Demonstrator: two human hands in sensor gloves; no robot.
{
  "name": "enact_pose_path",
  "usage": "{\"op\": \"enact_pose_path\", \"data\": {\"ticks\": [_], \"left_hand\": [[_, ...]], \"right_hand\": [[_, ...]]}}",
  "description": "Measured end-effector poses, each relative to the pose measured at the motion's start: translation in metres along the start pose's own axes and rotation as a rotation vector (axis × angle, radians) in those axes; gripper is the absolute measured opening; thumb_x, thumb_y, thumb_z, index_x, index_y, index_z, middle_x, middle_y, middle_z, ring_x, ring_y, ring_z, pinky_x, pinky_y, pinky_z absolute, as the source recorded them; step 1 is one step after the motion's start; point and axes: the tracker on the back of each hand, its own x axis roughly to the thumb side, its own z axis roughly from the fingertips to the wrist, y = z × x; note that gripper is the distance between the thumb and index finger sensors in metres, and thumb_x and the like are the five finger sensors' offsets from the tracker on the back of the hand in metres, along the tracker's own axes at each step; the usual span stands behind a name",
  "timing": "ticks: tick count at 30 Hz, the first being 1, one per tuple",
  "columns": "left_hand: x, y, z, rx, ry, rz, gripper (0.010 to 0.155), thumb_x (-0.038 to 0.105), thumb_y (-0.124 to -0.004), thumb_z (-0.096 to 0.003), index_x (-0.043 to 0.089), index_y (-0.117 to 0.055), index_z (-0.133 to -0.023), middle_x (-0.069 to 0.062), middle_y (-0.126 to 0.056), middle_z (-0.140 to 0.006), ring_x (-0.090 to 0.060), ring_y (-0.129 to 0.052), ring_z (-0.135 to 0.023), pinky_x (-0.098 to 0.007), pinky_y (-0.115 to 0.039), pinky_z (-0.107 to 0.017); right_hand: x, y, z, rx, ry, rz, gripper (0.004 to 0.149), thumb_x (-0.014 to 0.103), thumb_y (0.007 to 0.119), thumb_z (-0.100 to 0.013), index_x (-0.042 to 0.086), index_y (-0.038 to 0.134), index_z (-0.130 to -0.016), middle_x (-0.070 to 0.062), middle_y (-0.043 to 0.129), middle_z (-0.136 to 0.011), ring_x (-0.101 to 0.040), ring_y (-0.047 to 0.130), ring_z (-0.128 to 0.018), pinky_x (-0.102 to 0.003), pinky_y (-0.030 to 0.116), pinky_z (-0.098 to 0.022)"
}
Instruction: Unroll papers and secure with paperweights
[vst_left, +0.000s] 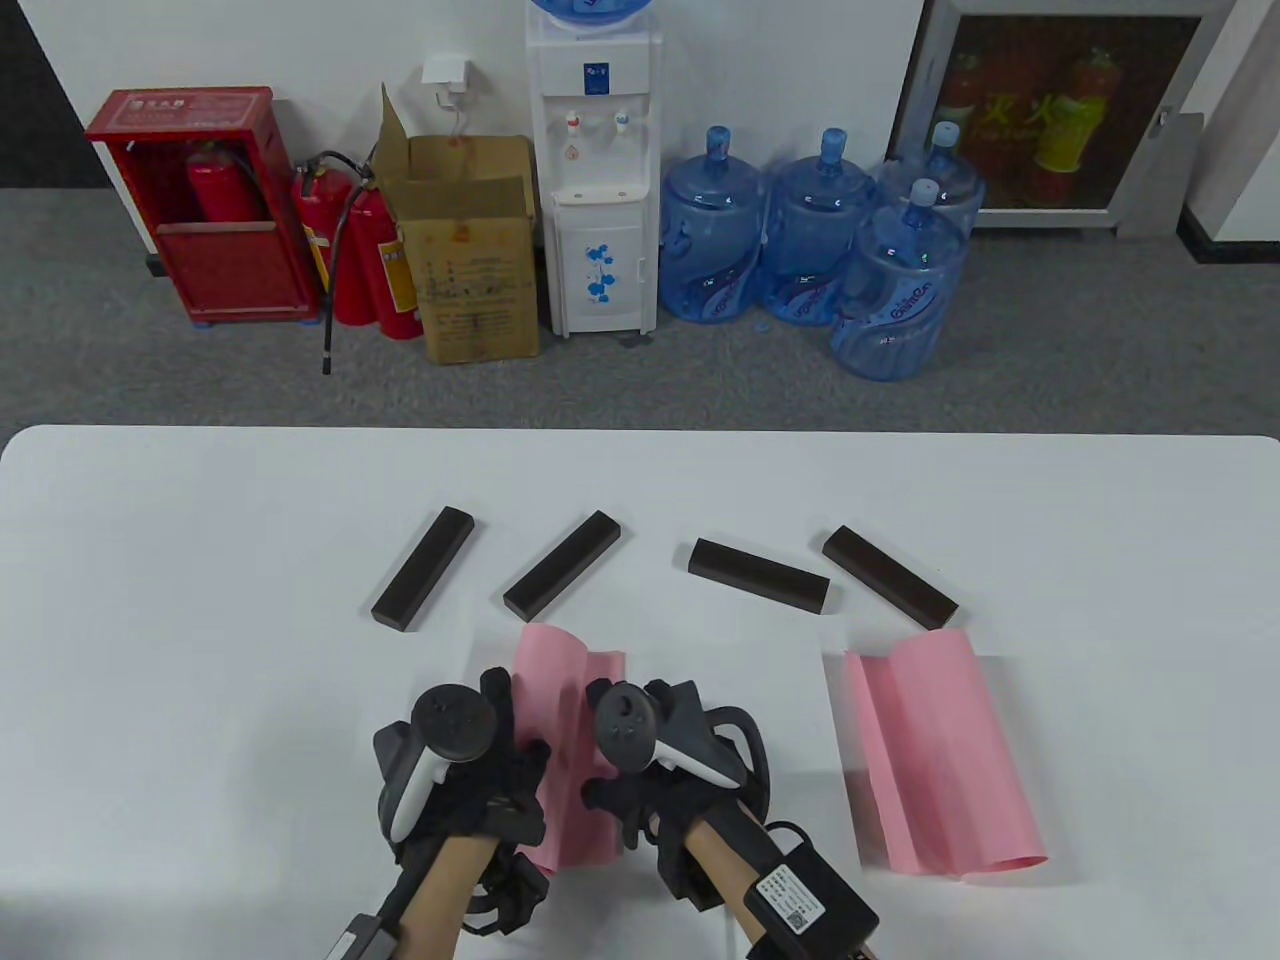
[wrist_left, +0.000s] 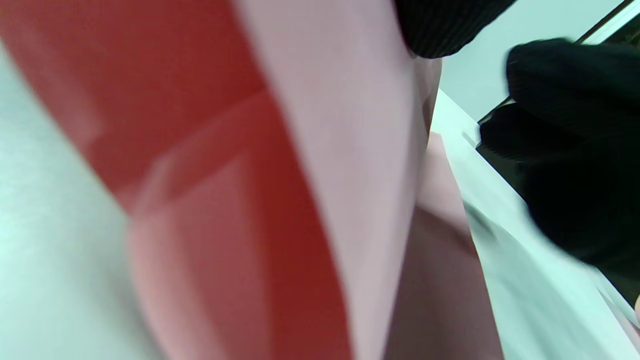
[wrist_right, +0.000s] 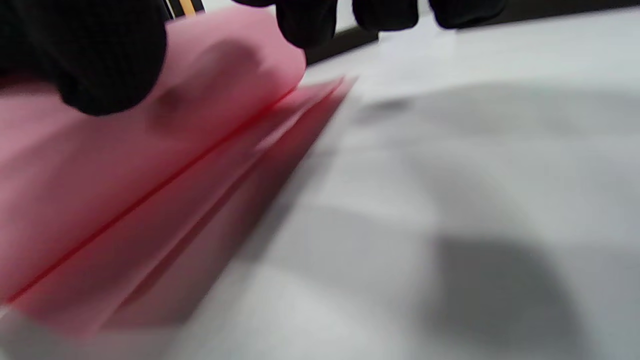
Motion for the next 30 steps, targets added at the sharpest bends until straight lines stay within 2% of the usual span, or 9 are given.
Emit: {"op": "enact_pose_path", "data": {"ticks": [2, 5, 7, 13, 16, 19, 22, 26, 30], "left_hand": [[-0.001, 0.0, 0.0, -0.002, 0.003, 0.004, 0.083, 0.045, -0.068, -0.0529, 0.036, -0.005, -0.106, -0.02, -0.052, -0.114, -0.022, -0.097, -0.069, -0.053, -0.075, -0.057], [0.0, 0.0, 0.0, 0.001, 0.007, 0.0, 0.082, 0.045, -0.068, -0.0529, 0.035, -0.006, -0.106, -0.019, -0.052, -0.114, -0.021, -0.097, -0.069, -0.053, -0.075, -0.057], [0.0, -0.001, 0.001, 0.004, 0.009, -0.002, 0.083, 0.045, -0.067, -0.0529, 0.035, -0.005, -0.106, -0.02, -0.052, -0.114, -0.021, -0.097, -0.069, -0.053, -0.075, -0.057], [0.0, -0.001, 0.002, -0.014, 0.005, 0.017, 0.083, 0.048, -0.066, -0.053, 0.036, -0.004, -0.106, -0.021, -0.045, -0.115, -0.023, -0.094, -0.073, -0.052, -0.074, -0.058], [0.006, 0.001, 0.008, -0.005, -0.026, 0.016, 0.085, 0.054, -0.065, -0.052, 0.038, -0.001, -0.105, -0.023, -0.029, -0.118, -0.035, -0.08, -0.089, -0.053, -0.069, -0.062], [0.017, 0.001, 0.015, 0.017, -0.138, -0.093, 0.085, 0.057, -0.066, -0.0513, 0.046, 0.001, -0.104, -0.019, -0.006, -0.119, -0.046, -0.044, -0.108, -0.061, -0.052, -0.074], [0.031, -0.007, 0.017, -0.069, -0.257, -0.283, 0.078, 0.054, -0.071, -0.0506, 0.052, -0.019, -0.109, -0.009, 0.005, -0.119, -0.044, -0.006, -0.112, -0.066, -0.026, -0.08], [0.037, -0.015, 0.014, -0.041, -0.247, -0.594, 0.07, 0.045, -0.077, -0.0508, 0.047, -0.04, -0.111, -0.01, 0.002, -0.12, -0.045, -0.002, -0.111, -0.067, -0.024, -0.08], [0.036, -0.008, 0.012, -0.035, -0.261, -0.736, 0.06, 0.036, -0.076, -0.0525, 0.048, -0.054, -0.107, -0.007, -0.001, -0.121, -0.043, 0.002, -0.111, -0.067, -0.019, -0.08]], "right_hand": [[0.003, 0.01, -0.007, 0.074, 0.017, 0.019, 0.093, 0.05, 0.08, -0.041, 0.027, 0.019, -0.108, -0.001, 0.03, -0.114, -0.039, 0.032, -0.107, -0.062, 0.04, -0.074], [0.001, 0.021, -0.015, 0.147, 0.035, -0.01, 0.094, 0.051, 0.078, -0.043, 0.028, 0.014, -0.107, 0.0, 0.025, -0.113, -0.039, 0.025, -0.106, -0.062, 0.034, -0.074], [0.001, 0.021, -0.016, 0.083, 0.032, -0.023, 0.093, 0.05, 0.081, -0.041, 0.028, 0.019, -0.107, 0.001, 0.03, -0.113, -0.039, 0.029, -0.105, -0.062, 0.035, -0.073], [0.001, 0.024, -0.014, 0.065, 0.032, 0.025, 0.091, 0.049, 0.083, -0.039, 0.029, 0.026, -0.107, 0.002, 0.035, -0.112, -0.038, 0.032, -0.106, -0.061, 0.037, -0.074], [0.0, 0.024, -0.014, 0.072, 0.033, 0.017, 0.089, 0.048, 0.082, -0.04, 0.031, 0.027, -0.107, 0.003, 0.035, -0.112, -0.037, 0.03, -0.106, -0.061, 0.036, -0.074], [0.0, 0.023, -0.014, 0.076, 0.034, 0.017, 0.089, 0.048, 0.082, -0.04, 0.031, 0.027, -0.108, 0.004, 0.035, -0.112, -0.037, 0.03, -0.106, -0.061, 0.035, -0.074], [-0.001, 0.023, -0.014, 0.075, 0.032, 0.012, 0.089, 0.048, 0.083, -0.039, 0.031, 0.029, -0.108, 0.004, 0.035, -0.112, -0.037, 0.03, -0.105, -0.061, 0.035, -0.074], [-0.004, 0.023, -0.013, 0.069, 0.028, -0.009, 0.088, 0.048, 0.084, -0.039, 0.032, 0.03, -0.107, 0.005, 0.036, -0.111, -0.035, 0.029, -0.106, -0.061, 0.033, -0.074], [-0.004, 0.023, -0.013, 0.068, 0.027, -0.011, 0.087, 0.049, 0.083, -0.039, 0.033, 0.032, -0.107, 0.005, 0.036, -0.111, -0.035, 0.029, -0.105, -0.061, 0.033, -0.074]]}}
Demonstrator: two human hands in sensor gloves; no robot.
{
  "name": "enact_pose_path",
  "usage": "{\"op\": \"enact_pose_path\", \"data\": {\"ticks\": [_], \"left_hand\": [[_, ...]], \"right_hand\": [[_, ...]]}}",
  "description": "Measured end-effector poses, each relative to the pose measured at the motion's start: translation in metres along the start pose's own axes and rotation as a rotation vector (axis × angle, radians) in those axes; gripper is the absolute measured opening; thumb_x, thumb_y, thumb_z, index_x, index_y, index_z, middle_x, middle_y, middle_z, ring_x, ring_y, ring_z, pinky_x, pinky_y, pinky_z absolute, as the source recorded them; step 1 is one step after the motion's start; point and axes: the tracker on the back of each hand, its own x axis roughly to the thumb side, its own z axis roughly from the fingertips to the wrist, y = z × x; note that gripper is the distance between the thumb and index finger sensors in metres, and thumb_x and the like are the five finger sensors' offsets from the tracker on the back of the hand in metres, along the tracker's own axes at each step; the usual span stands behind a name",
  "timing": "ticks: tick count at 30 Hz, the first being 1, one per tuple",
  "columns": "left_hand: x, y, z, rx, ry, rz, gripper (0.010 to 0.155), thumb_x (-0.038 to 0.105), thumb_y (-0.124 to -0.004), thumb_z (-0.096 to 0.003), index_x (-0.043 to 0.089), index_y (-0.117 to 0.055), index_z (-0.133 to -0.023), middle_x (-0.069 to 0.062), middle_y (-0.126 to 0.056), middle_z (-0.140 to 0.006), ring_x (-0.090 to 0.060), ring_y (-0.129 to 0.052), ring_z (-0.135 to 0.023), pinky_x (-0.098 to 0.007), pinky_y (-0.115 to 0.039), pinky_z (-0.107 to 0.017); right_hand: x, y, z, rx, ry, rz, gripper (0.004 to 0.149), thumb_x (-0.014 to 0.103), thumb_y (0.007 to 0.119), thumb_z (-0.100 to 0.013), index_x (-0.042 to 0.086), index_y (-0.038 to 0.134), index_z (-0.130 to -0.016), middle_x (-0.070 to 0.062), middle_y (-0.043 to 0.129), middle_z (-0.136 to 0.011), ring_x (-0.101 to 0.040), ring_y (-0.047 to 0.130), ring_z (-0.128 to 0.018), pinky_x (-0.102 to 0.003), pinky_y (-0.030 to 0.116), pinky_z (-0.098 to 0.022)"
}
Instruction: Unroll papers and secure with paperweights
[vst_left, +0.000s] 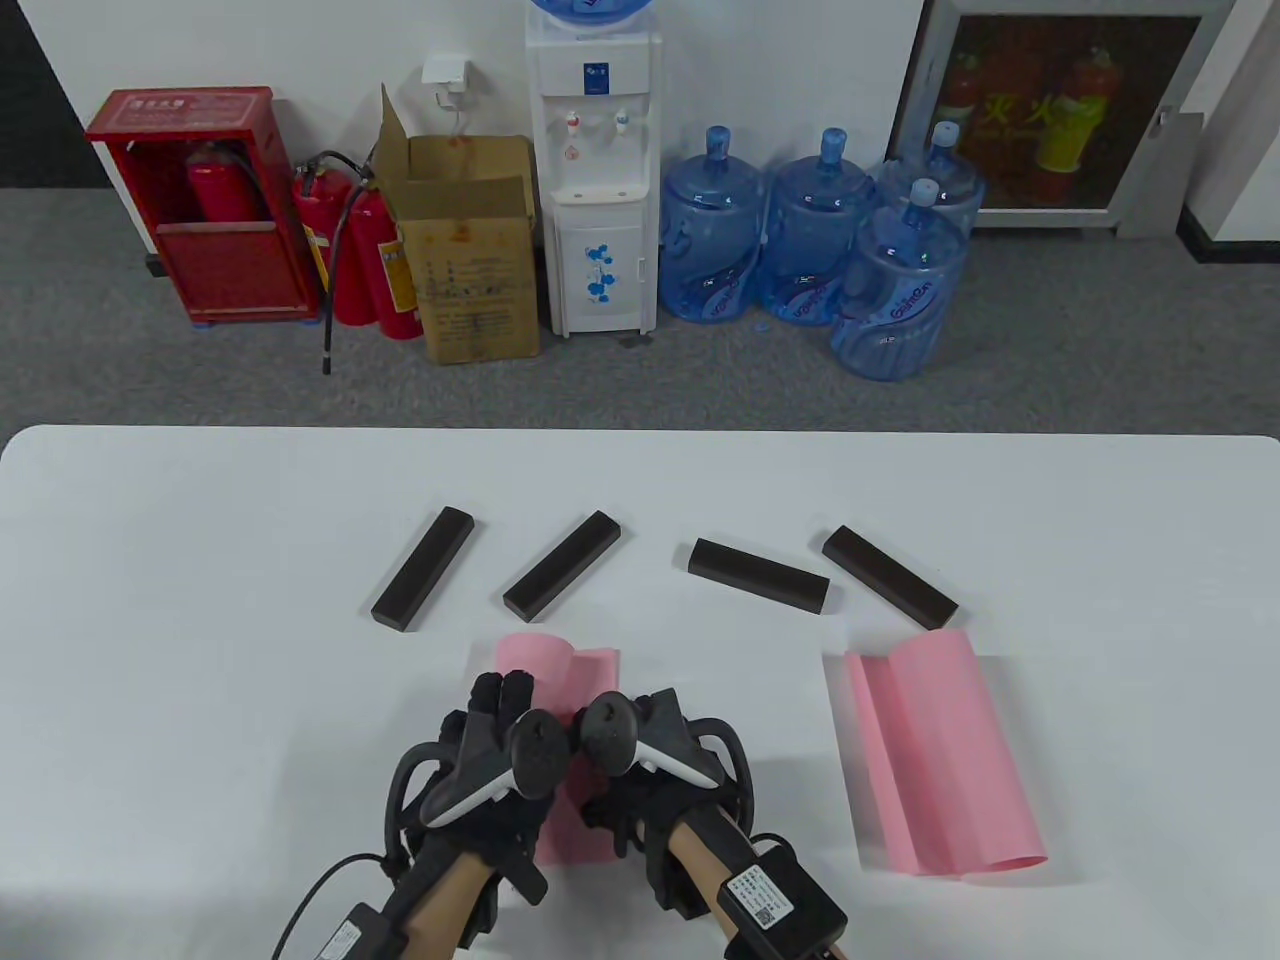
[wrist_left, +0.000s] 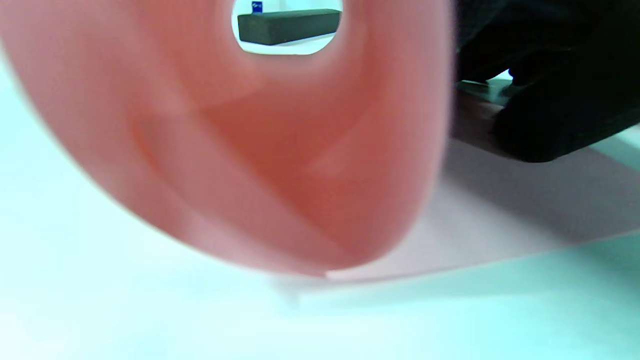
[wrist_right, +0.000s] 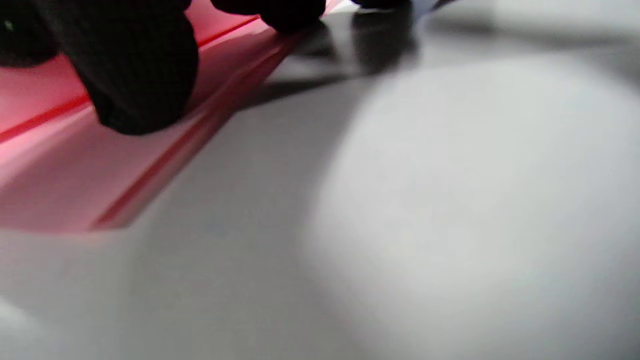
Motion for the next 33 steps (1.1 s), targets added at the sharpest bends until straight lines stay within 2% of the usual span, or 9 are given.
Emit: {"op": "enact_pose_path", "data": {"ticks": [2, 5, 10, 19, 22, 28, 33], "left_hand": [[-0.005, 0.003, 0.0, 0.009, 0.046, -0.057, 0.057, 0.034, -0.075, -0.0528, 0.05, -0.059, -0.105, -0.005, -0.005, -0.123, -0.042, 0.002, -0.111, -0.066, -0.018, -0.08], [-0.019, 0.005, -0.001, -0.02, 0.123, -0.207, 0.051, 0.038, -0.071, -0.0532, 0.049, -0.066, -0.103, -0.005, -0.01, -0.124, -0.042, 0.001, -0.111, -0.066, -0.018, -0.08], [-0.052, 0.002, -0.002, -0.107, 0.185, -0.113, 0.049, 0.047, -0.067, -0.0528, 0.044, -0.07, -0.101, -0.005, -0.011, -0.124, -0.043, 0.002, -0.111, -0.067, -0.017, -0.08], [-0.11, 0.004, 0.011, -0.094, 0.301, -0.059, 0.046, 0.051, -0.069, -0.0507, 0.04, -0.079, -0.094, -0.008, -0.021, -0.126, -0.046, -0.008, -0.113, -0.069, -0.024, -0.08], [-0.129, -0.001, 0.015, -0.106, 0.324, -0.045, 0.048, 0.05, -0.071, -0.0504, 0.042, -0.076, -0.097, -0.008, -0.021, -0.126, -0.046, -0.01, -0.114, -0.068, -0.024, -0.08], [-0.178, -0.014, 0.024, -0.112, 0.385, 0.017, 0.059, 0.048, -0.074, -0.0505, 0.046, -0.058, -0.107, -0.008, -0.024, -0.126, -0.045, -0.014, -0.114, -0.067, -0.026, -0.08], [-0.202, -0.025, 0.027, -0.137, 0.37, 0.116, 0.062, 0.047, -0.075, -0.0508, 0.051, -0.048, -0.106, -0.01, -0.035, -0.126, -0.046, -0.026, -0.115, -0.067, -0.03, -0.08]], "right_hand": [[0.0, 0.0, 0.0, 0.0, 0.0, 0.0, 0.087, 0.049, 0.083, -0.039, 0.033, 0.032, -0.107, 0.006, 0.036, -0.111, -0.035, 0.03, -0.105, -0.061, 0.033, -0.074], [0.0, 0.0, 0.0, 0.001, 0.0, -0.001, 0.087, 0.049, 0.083, -0.039, 0.033, 0.033, -0.107, 0.006, 0.036, -0.111, -0.034, 0.029, -0.105, -0.061, 0.033, -0.074], [-0.001, 0.0, 0.0, 0.003, 0.001, 0.0, 0.086, 0.049, 0.083, -0.039, 0.033, 0.033, -0.107, 0.006, 0.036, -0.111, -0.034, 0.029, -0.105, -0.061, 0.032, -0.074], [-0.001, 0.0, 0.001, 0.002, 0.001, -0.001, 0.086, 0.049, 0.083, -0.039, 0.034, 0.033, -0.107, 0.006, 0.036, -0.111, -0.034, 0.029, -0.105, -0.06, 0.032, -0.074], [-0.001, 0.0, 0.001, 0.002, 0.001, 0.0, 0.086, 0.049, 0.083, -0.039, 0.034, 0.033, -0.107, 0.007, 0.035, -0.111, -0.033, 0.029, -0.105, -0.06, 0.032, -0.074], [-0.001, 0.0, 0.001, 0.002, 0.0, 0.0, 0.086, 0.049, 0.083, -0.039, 0.034, 0.033, -0.107, 0.007, 0.035, -0.111, -0.033, 0.028, -0.105, -0.06, 0.032, -0.074], [-0.001, 0.0, 0.001, 0.002, -0.001, 0.002, 0.085, 0.049, 0.082, -0.039, 0.034, 0.034, -0.107, 0.007, 0.035, -0.111, -0.034, 0.029, -0.105, -0.06, 0.032, -0.074]]}}
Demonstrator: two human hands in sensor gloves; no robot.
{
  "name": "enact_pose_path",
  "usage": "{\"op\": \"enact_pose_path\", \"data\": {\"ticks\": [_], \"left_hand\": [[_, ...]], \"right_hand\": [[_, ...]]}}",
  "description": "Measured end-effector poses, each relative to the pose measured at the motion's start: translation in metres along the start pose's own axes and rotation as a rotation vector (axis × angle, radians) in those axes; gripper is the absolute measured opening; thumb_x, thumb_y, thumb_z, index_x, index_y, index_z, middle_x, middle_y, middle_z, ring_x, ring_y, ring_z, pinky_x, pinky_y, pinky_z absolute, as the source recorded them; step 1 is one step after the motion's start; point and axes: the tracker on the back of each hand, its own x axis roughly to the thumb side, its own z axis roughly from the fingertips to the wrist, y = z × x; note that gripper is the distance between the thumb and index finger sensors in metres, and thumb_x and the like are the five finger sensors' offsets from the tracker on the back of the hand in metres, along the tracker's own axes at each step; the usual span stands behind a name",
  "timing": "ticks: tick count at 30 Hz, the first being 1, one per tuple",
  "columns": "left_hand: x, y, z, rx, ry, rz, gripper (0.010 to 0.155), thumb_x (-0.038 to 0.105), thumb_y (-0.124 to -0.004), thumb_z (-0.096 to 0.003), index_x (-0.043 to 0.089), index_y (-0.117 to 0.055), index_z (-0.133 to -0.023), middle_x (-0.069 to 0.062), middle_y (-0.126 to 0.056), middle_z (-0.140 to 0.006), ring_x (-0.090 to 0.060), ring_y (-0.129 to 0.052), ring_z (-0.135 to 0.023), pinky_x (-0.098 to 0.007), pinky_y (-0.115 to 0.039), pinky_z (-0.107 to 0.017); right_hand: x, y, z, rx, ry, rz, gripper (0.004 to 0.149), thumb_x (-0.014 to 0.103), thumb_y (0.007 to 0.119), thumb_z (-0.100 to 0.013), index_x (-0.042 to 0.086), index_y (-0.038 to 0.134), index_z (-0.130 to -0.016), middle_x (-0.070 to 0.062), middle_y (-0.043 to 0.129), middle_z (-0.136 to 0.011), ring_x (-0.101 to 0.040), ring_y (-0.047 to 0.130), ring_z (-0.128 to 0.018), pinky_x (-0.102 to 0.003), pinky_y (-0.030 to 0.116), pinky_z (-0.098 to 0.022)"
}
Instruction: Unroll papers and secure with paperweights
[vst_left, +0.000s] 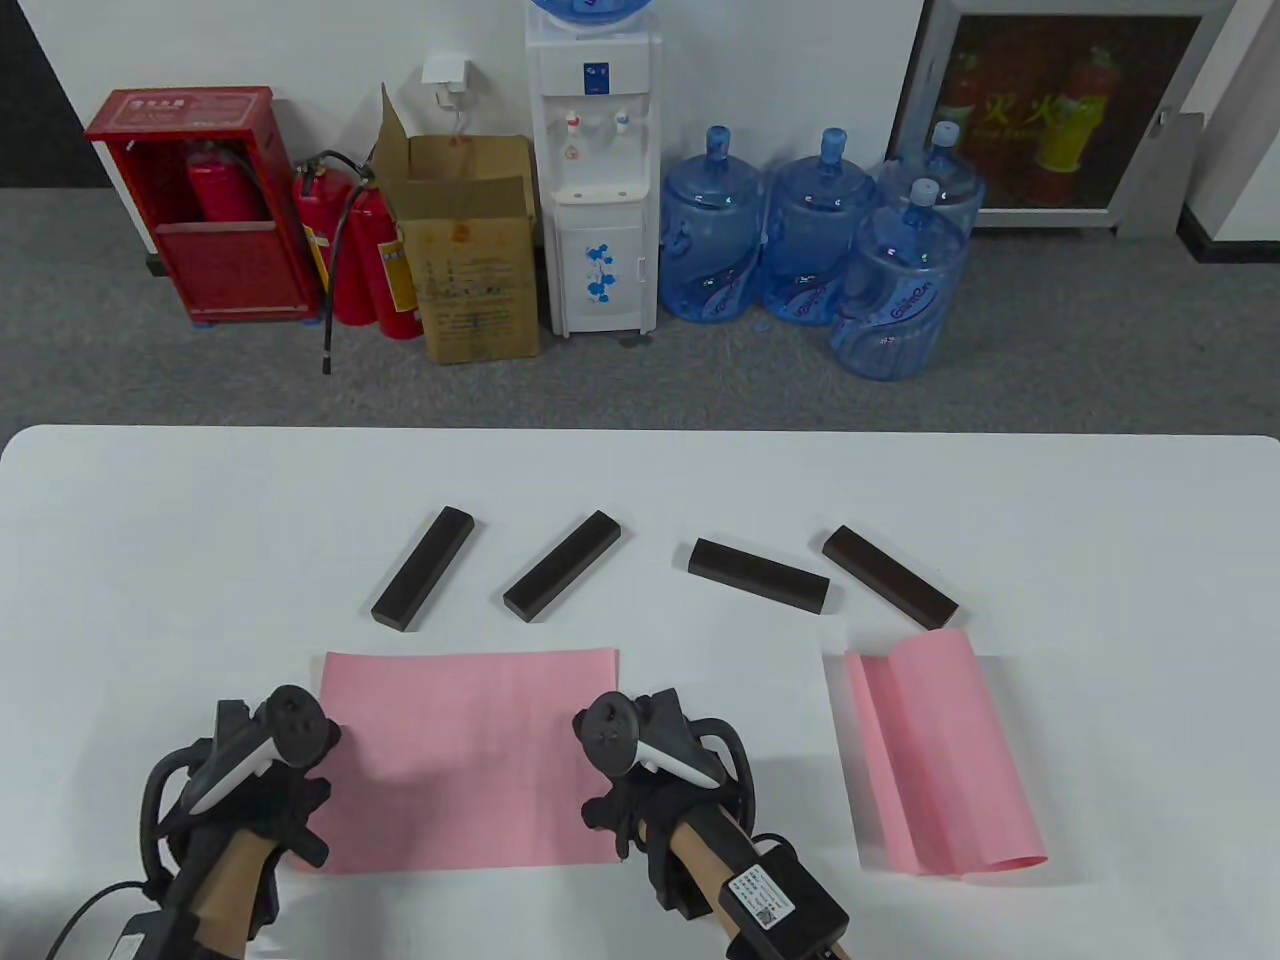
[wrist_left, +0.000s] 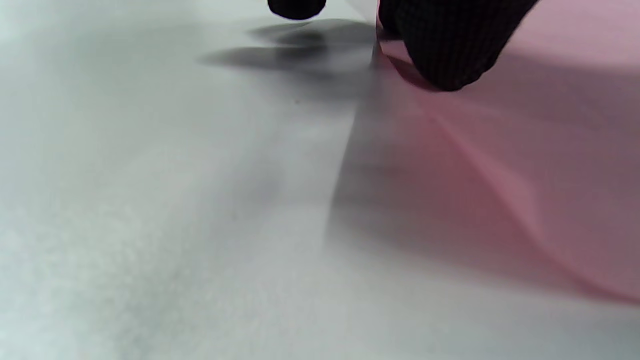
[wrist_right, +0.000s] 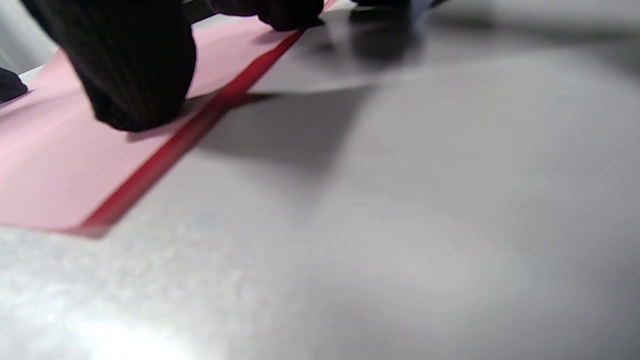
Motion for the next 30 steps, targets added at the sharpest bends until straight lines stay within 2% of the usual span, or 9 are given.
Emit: {"op": "enact_pose_path", "data": {"ticks": [4, 10, 13, 18, 19, 20, 23, 26, 30], "left_hand": [[-0.003, -0.001, -0.001, -0.02, -0.006, 0.025, 0.062, 0.045, -0.074, -0.0515, 0.051, -0.046, -0.107, -0.01, -0.034, -0.125, -0.046, -0.038, -0.114, -0.067, -0.038, -0.079], [0.001, 0.001, 0.0, -0.023, 0.005, -0.009, 0.062, 0.045, -0.073, -0.0522, 0.051, -0.045, -0.107, -0.014, -0.035, -0.125, -0.045, -0.041, -0.114, -0.067, -0.039, -0.079], [0.001, 0.001, 0.001, -0.028, -0.001, -0.002, 0.062, 0.044, -0.073, -0.0526, 0.051, -0.044, -0.107, -0.014, -0.034, -0.125, -0.045, -0.039, -0.114, -0.067, -0.038, -0.079], [0.001, 0.001, 0.001, -0.033, -0.005, 0.009, 0.062, 0.044, -0.073, -0.0527, 0.051, -0.044, -0.107, -0.014, -0.033, -0.125, -0.045, -0.038, -0.114, -0.067, -0.038, -0.079], [0.0, 0.0, 0.001, -0.035, -0.007, 0.014, 0.062, 0.044, -0.073, -0.0528, 0.051, -0.044, -0.107, -0.014, -0.032, -0.125, -0.045, -0.038, -0.114, -0.066, -0.038, -0.079], [0.0, 0.0, 0.001, -0.036, -0.008, 0.017, 0.062, 0.044, -0.073, -0.0528, 0.051, -0.044, -0.107, -0.01, -0.032, -0.125, -0.045, -0.037, -0.114, -0.066, -0.038, -0.079], [0.001, 0.0, 0.002, -0.038, -0.003, 0.017, 0.062, 0.044, -0.072, -0.053, 0.051, -0.043, -0.107, -0.01, -0.031, -0.125, -0.045, -0.036, -0.114, -0.066, -0.038, -0.079], [0.0, 0.0, 0.001, -0.039, -0.002, 0.018, 0.062, 0.044, -0.072, -0.053, 0.051, -0.043, -0.107, -0.01, -0.031, -0.125, -0.045, -0.036, -0.114, -0.066, -0.038, -0.079], [0.0, -0.001, 0.001, -0.042, -0.002, 0.028, 0.062, 0.043, -0.072, -0.053, 0.052, -0.043, -0.107, -0.01, -0.03, -0.125, -0.044, -0.036, -0.114, -0.066, -0.038, -0.079]], "right_hand": [[0.0, -0.001, -0.001, 0.0, -0.004, -0.007, 0.085, 0.049, 0.083, -0.039, 0.033, 0.035, -0.107, 0.006, 0.036, -0.111, -0.035, 0.03, -0.105, -0.062, 0.033, -0.073], [0.002, -0.011, -0.003, 0.044, 0.007, -0.004, 0.084, 0.05, 0.083, -0.039, 0.032, 0.038, -0.108, 0.004, 0.04, -0.112, -0.036, 0.035, -0.105, -0.063, 0.039, -0.074], [-0.004, -0.035, -0.009, 0.036, 0.04, -0.118, 0.082, 0.049, 0.082, -0.039, 0.027, 0.044, -0.108, -0.002, 0.049, -0.111, -0.039, 0.05, -0.104, -0.063, 0.047, -0.072], [-0.034, -0.098, -0.025, -0.113, 0.141, -0.177, 0.083, 0.048, 0.082, -0.039, 0.027, 0.042, -0.108, -0.004, 0.043, -0.113, -0.039, 0.042, -0.106, -0.063, 0.042, -0.074], [-0.046, -0.113, -0.032, -0.151, 0.187, -0.157, 0.083, 0.048, 0.082, -0.039, 0.027, 0.041, -0.109, -0.004, 0.041, -0.113, -0.039, 0.041, -0.107, -0.063, 0.042, -0.074], [-0.054, -0.12, -0.037, -0.177, 0.218, -0.135, 0.083, 0.048, 0.082, -0.039, 0.027, 0.041, -0.109, -0.004, 0.04, -0.113, -0.038, 0.041, -0.107, -0.063, 0.042, -0.074], [-0.081, -0.138, -0.057, -0.249, 0.328, -0.018, 0.083, 0.045, 0.083, -0.04, 0.027, 0.04, -0.108, -0.004, 0.04, -0.113, -0.037, 0.045, -0.106, -0.061, 0.045, -0.074], [-0.106, -0.141, -0.079, -0.224, 0.434, 0.079, 0.085, 0.043, 0.085, -0.04, 0.028, 0.038, -0.108, -0.003, 0.039, -0.113, -0.034, 0.045, -0.107, -0.06, 0.046, -0.075], [-0.125, -0.131, -0.101, -0.139, 0.524, 0.19, 0.089, 0.041, 0.089, -0.038, 0.032, 0.034, -0.108, 0.001, 0.036, -0.114, -0.03, 0.043, -0.109, -0.058, 0.045, -0.078]]}}
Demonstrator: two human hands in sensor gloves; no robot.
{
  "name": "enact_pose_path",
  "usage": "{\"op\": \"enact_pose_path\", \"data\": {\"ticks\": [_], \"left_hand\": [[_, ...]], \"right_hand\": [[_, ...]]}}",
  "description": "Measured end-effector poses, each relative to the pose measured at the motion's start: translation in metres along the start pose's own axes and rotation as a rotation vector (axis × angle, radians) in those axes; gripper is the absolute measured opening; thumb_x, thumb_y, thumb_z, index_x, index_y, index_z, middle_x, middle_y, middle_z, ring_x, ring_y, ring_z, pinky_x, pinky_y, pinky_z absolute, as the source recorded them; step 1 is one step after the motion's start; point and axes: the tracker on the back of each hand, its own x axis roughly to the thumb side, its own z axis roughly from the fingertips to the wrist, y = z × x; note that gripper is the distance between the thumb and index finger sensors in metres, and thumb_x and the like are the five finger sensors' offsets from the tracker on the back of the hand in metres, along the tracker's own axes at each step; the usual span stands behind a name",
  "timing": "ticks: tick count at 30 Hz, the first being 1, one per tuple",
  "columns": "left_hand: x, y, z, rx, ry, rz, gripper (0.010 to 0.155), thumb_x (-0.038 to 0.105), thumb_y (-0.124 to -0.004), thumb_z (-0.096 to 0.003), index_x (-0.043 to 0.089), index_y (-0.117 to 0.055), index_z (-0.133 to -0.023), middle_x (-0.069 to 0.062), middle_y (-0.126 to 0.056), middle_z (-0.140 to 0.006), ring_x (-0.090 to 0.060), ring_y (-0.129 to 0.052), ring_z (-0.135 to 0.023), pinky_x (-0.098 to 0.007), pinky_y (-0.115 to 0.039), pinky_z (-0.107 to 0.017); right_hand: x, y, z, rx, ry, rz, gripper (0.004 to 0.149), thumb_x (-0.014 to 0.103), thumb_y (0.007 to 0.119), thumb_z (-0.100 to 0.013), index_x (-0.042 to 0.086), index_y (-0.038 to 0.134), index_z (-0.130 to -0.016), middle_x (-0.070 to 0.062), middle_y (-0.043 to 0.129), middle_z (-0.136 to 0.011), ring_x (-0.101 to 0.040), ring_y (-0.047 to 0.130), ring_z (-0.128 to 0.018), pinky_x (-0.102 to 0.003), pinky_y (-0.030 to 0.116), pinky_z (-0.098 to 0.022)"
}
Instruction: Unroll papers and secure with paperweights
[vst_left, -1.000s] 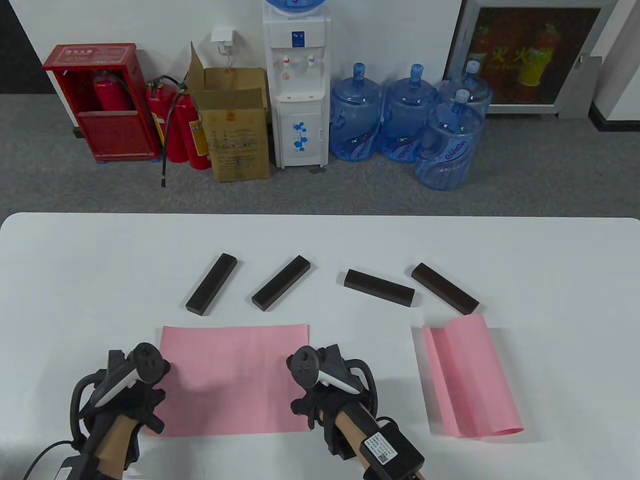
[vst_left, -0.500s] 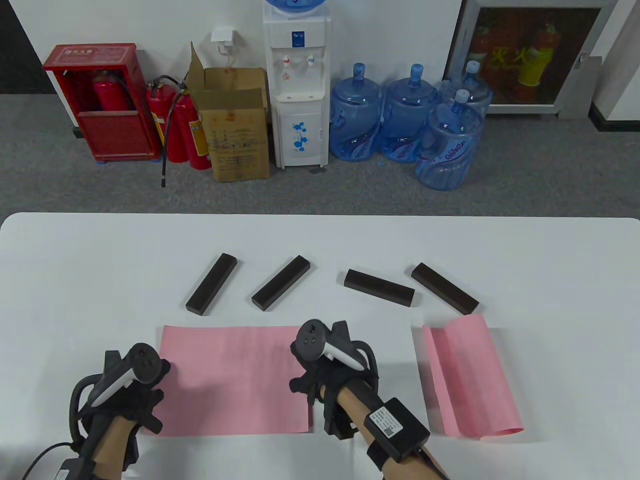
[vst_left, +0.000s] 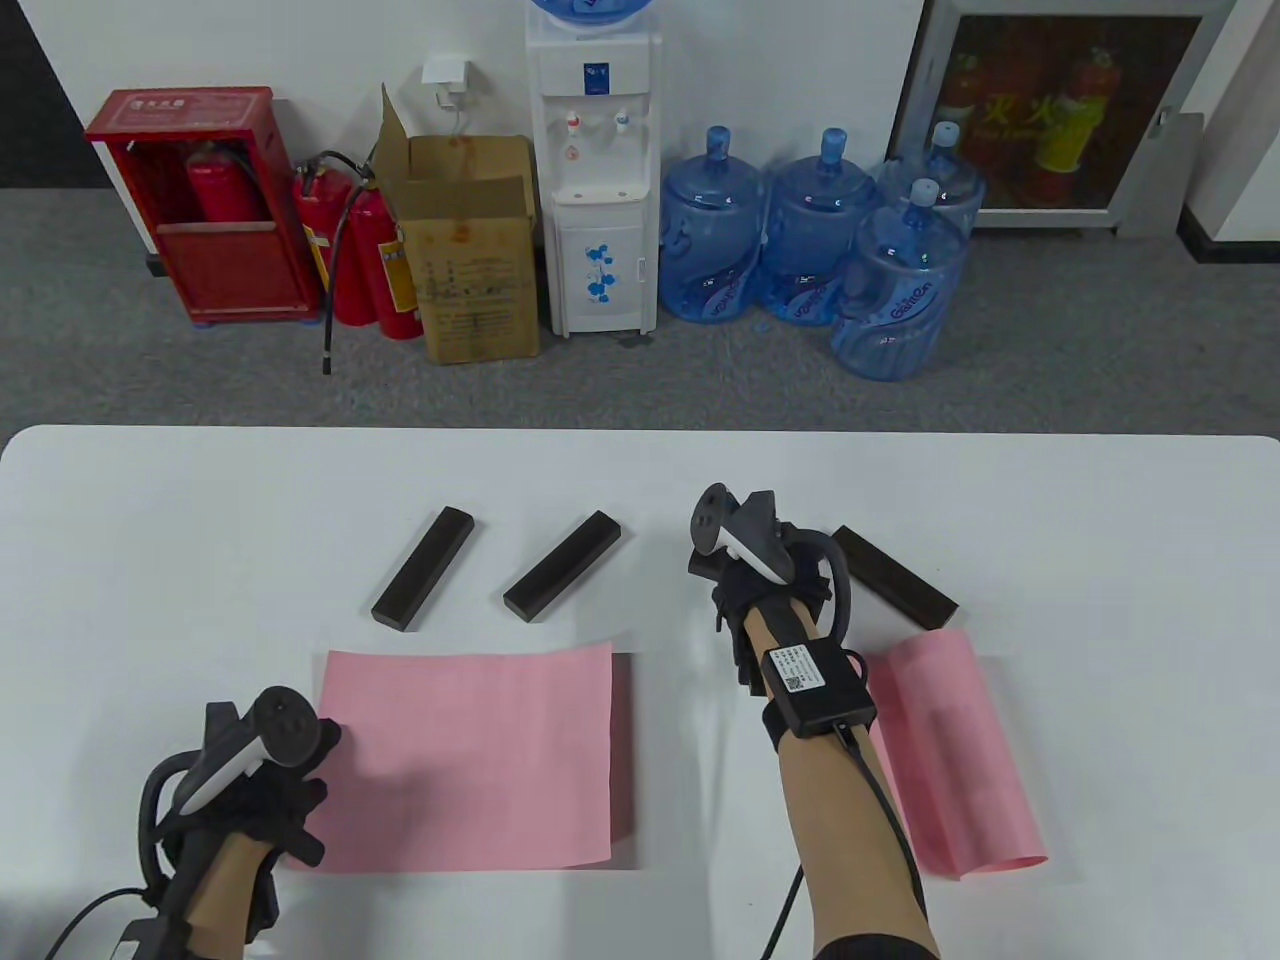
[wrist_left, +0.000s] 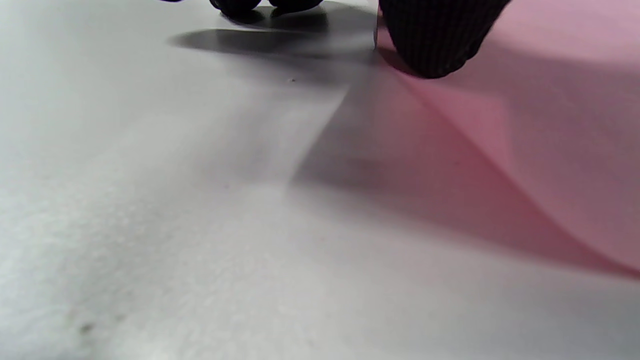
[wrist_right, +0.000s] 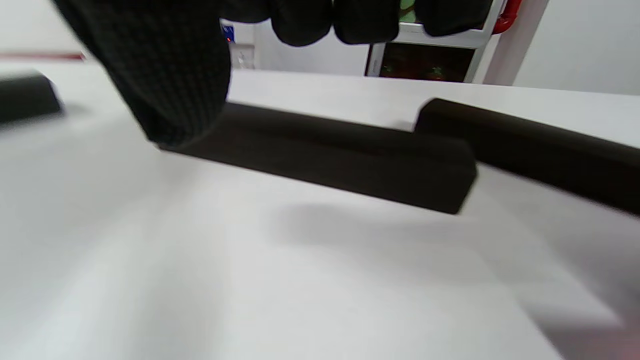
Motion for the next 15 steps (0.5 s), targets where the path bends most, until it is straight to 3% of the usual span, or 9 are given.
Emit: {"op": "enact_pose_path", "data": {"ticks": [7, 9, 15], "left_hand": [[0.0, 0.0, 0.0, -0.001, -0.002, 0.001, 0.062, 0.043, -0.072, -0.0531, 0.051, -0.043, -0.107, -0.01, -0.03, -0.125, -0.045, -0.035, -0.114, -0.066, -0.038, -0.079], [0.0, -0.001, 0.0, 0.0, -0.002, 0.001, 0.062, 0.043, -0.071, -0.053, 0.051, -0.042, -0.107, -0.01, -0.03, -0.125, -0.044, -0.035, -0.114, -0.066, -0.038, -0.079], [-0.001, -0.001, -0.001, -0.003, -0.004, 0.005, 0.062, 0.043, -0.072, -0.0531, 0.051, -0.043, -0.107, -0.01, -0.03, -0.125, -0.045, -0.035, -0.114, -0.066, -0.037, -0.08]], "right_hand": [[0.008, 0.02, -0.025, -0.003, 0.066, 0.103, 0.087, 0.037, 0.089, -0.039, 0.036, 0.036, -0.107, 0.006, 0.042, -0.114, -0.025, 0.047, -0.109, -0.054, 0.047, -0.079], [0.01, 0.02, -0.029, 0.021, 0.059, 0.037, 0.082, 0.032, 0.088, -0.04, 0.035, 0.039, -0.107, 0.006, 0.052, -0.111, -0.025, 0.05, -0.108, -0.054, 0.048, -0.079], [0.017, 0.016, -0.025, -0.09, 0.066, 0.11, 0.077, 0.033, 0.091, -0.036, 0.035, 0.055, -0.103, 0.005, 0.07, -0.103, -0.024, 0.065, -0.101, -0.051, 0.056, -0.075]]}}
